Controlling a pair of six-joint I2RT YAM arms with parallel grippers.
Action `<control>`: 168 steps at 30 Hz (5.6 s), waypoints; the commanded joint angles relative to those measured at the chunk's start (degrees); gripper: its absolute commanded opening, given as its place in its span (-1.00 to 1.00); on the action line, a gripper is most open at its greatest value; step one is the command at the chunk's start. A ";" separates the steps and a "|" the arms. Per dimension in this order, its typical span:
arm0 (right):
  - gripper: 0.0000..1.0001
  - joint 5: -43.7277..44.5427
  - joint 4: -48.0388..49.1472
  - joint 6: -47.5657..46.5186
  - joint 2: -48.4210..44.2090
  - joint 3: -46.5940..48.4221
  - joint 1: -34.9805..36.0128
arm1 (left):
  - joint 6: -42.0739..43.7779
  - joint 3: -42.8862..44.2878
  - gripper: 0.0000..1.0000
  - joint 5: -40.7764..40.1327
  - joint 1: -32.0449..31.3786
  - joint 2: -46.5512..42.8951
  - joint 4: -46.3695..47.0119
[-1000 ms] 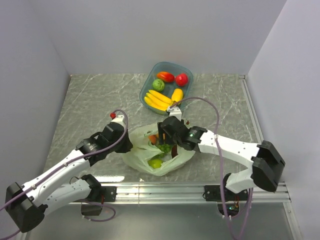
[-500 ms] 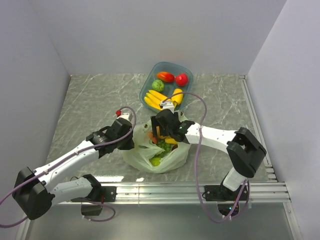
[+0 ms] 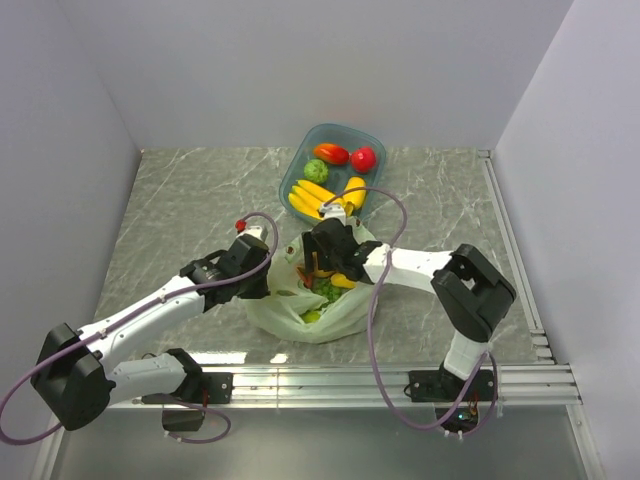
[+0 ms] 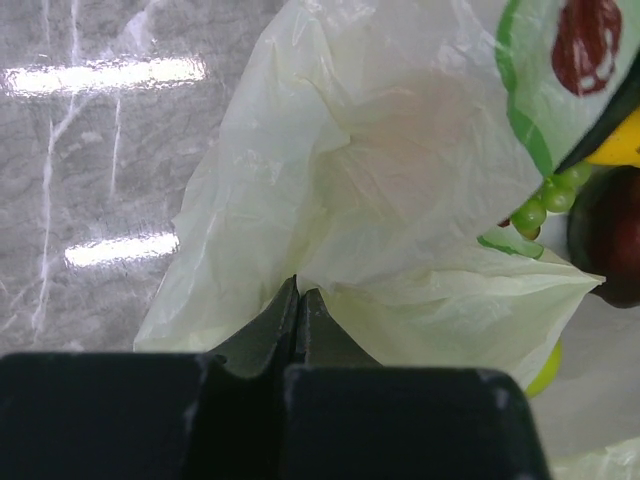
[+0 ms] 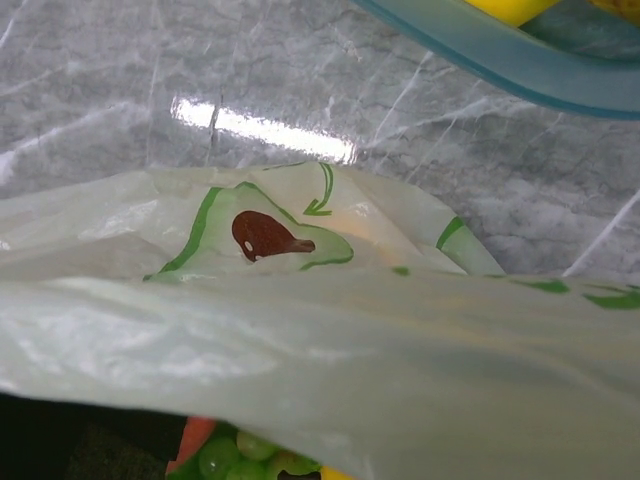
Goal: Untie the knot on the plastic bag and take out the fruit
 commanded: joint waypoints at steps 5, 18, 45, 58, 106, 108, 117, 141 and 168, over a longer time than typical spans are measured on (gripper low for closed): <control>-0.85 -6.22 -1.27 -3.34 -11.92 -2.44 -0.14 | 0.60 0.84 -0.99 -2.17 -0.05 0.59 2.03; -1.00 -30.40 -8.82 -11.42 -31.44 0.79 -0.22 | 2.00 2.94 -0.99 -2.70 0.12 2.79 2.74; 0.70 -14.94 -7.60 -10.37 18.72 47.11 -26.50 | 3.67 2.50 -0.99 3.27 0.12 2.70 0.89; 0.84 -18.54 -9.72 -13.71 5.75 39.69 -23.62 | 4.20 3.30 -0.99 0.82 0.12 3.32 -0.69; 0.82 -7.64 7.86 4.83 -0.61 0.89 7.16 | -7.93 -2.24 -0.99 -3.41 0.21 -3.80 -5.26; 0.81 -8.43 8.48 5.18 0.71 1.33 7.16 | -8.28 -2.94 -0.99 -3.06 0.13 -3.80 -4.91; 0.36 -10.46 8.13 5.63 0.20 -2.35 7.42 | -8.72 -3.64 -0.99 -3.67 0.21 -4.15 -4.91; -0.80 -7.64 -7.60 -5.53 -33.65 4.84 2.70 | -7.05 -2.33 -0.99 -3.58 0.13 -1.52 -1.48; 0.59 -18.72 -4.62 -2.47 14.33 37.10 -24.04 | -7.92 -2.85 -0.96 2.13 0.12 -2.92 0.80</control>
